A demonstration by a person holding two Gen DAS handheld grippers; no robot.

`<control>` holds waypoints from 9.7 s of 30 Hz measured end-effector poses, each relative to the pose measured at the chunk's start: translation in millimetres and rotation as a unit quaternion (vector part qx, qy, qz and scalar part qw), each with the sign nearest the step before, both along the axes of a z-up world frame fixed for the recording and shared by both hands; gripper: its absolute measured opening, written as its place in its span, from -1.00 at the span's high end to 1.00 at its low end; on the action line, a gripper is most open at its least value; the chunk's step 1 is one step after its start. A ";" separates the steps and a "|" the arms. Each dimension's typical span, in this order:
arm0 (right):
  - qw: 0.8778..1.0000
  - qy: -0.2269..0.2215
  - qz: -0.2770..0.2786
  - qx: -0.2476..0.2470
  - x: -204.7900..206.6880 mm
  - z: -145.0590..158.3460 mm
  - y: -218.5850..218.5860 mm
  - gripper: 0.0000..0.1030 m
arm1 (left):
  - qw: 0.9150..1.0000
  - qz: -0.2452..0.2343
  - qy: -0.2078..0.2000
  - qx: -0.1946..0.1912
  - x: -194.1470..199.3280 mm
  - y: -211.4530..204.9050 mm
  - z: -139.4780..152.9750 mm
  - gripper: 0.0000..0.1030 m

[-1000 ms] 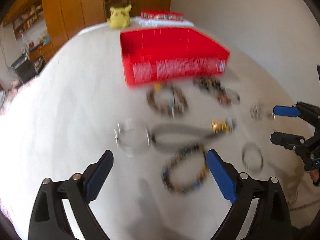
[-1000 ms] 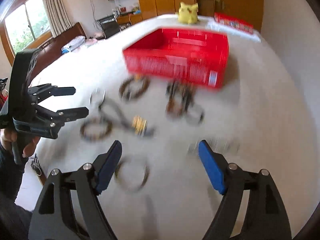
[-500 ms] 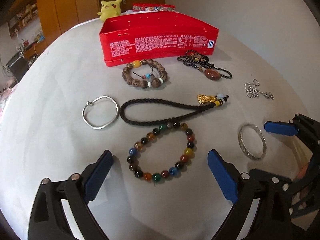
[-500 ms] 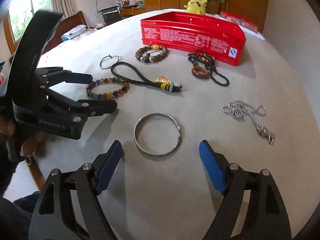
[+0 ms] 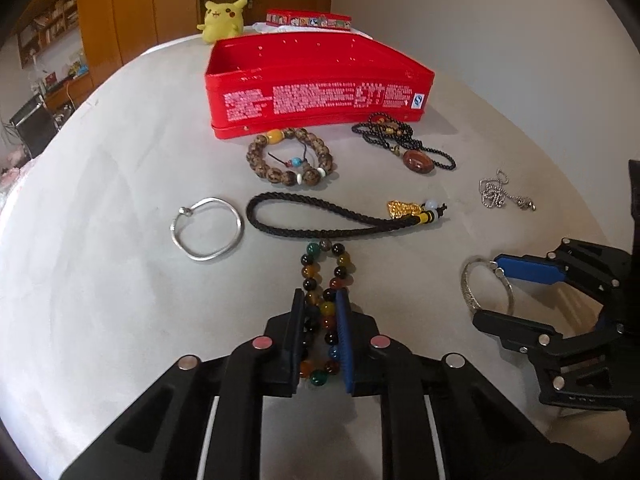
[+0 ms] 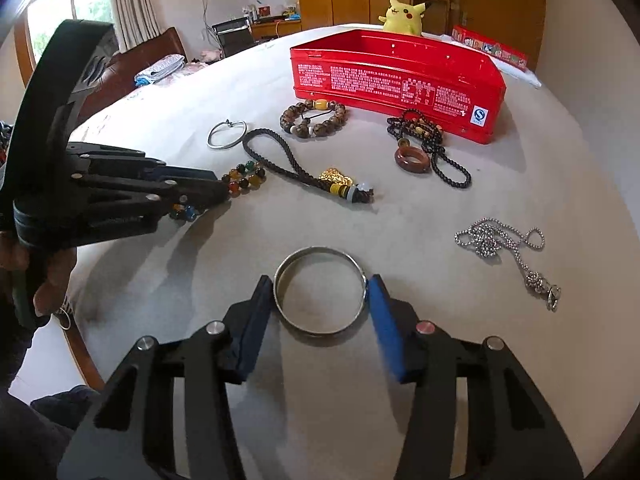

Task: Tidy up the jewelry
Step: 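Grasp the multicolour bead bracelet with the left tool while the right tool grasps the silver bangle, then carry the bead bracelet with the left tool while the right tool carries the bangle to the tray, then release the bead bracelet into the red tray while the right tool releases the bangle there, then move both open tools back over the remaining jewelry, then grasp the silver open cuff bangle with the left tool while the right tool grasps the silver chain, then carry the cuff bangle with the left tool while the right tool carries the chain toward the tray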

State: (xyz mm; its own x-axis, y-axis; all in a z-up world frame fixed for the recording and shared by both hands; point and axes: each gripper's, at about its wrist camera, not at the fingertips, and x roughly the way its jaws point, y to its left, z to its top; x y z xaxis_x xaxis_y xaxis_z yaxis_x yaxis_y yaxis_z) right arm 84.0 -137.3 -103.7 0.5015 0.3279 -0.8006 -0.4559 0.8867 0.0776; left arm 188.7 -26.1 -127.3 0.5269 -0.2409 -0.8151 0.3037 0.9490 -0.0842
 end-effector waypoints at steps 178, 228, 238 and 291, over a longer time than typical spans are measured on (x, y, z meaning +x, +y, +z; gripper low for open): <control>0.994 -0.001 -0.109 -0.016 62.8 -4.6 -76.9 0.46 | 0.997 0.047 -0.012 0.053 55.4 34.1 -4.2 0.06; 0.994 -0.059 -0.074 0.046 34.7 88.0 -69.7 0.78 | 0.997 0.044 -0.054 0.027 22.0 43.6 48.2 0.06; 0.994 -0.079 -0.062 0.053 32.5 110.0 -66.7 0.78 | 0.997 0.039 -0.065 0.027 16.8 43.4 61.3 0.06; 0.990 -0.123 -0.013 0.069 171.6 168.9 -41.6 0.78 | 0.993 -0.019 -0.107 0.042 149.7 14.8 119.4 0.06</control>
